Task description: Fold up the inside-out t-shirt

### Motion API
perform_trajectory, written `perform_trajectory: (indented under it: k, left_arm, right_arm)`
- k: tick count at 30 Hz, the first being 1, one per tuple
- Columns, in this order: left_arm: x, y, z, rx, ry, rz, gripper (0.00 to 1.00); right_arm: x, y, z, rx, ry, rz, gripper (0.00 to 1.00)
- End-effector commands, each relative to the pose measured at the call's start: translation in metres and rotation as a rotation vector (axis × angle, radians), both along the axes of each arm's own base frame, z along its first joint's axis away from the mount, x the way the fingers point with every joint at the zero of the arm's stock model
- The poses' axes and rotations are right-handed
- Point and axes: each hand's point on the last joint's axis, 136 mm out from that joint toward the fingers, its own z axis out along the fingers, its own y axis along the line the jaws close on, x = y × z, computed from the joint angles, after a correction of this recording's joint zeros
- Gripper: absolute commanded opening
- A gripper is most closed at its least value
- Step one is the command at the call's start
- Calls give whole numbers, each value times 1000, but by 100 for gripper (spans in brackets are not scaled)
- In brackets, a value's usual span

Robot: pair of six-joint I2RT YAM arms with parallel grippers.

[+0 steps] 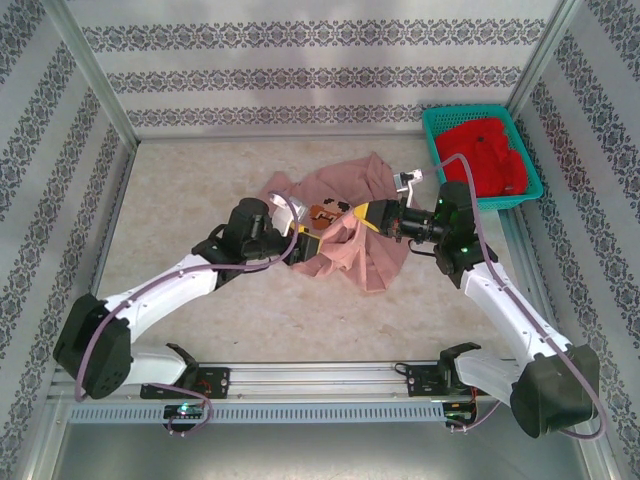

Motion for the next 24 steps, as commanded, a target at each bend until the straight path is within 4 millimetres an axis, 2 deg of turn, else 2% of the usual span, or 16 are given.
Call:
perform_trajectory:
  k: [1, 4, 6, 9, 13, 15, 16, 18, 20, 22, 24]
  left_arm:
    - [-8, -13, 21, 29, -104, -71, 59]
    - [-9, -30, 25, 53, -135, -126, 67]
    - [-4, -39, 26, 63, -146, -142, 68]
    - [5, -56, 32, 43, -146, -188, 67]
    - [6, -82, 30, -4, -92, -294, 62]
    - [5, -90, 29, -39, -64, -328, 52]
    - [5, -93, 29, -62, -51, -333, 43]
    - [2, -96, 33, -112, -22, -348, 25]
    - [0, -92, 37, -148, 38, -328, 0]
    - [1, -83, 41, -182, 116, -262, 0]
    - [-2, -75, 46, -238, 236, -192, 0]
  right_arm:
    - [1, 3, 7, 3, -42, 11, 0]
    - [-1, 6, 6, 4, -41, 27, 0]
    - [-3, 7, 6, 4, -40, 35, 0]
    - [-5, 8, 6, 4, -40, 43, 0]
    - [-7, 7, 5, 3, -40, 45, 0]
    - [-6, 5, 4, 3, -41, 40, 0]
    - [-6, 2, 3, 3, -42, 34, 0]
    - [-3, -5, 0, 0, -33, 12, 0]
    - [5, -19, -9, -25, 4, -55, 0]
    - [12, -37, -25, -123, 31, -151, 0]
    - [10, -50, -41, -315, -2, -224, 16]
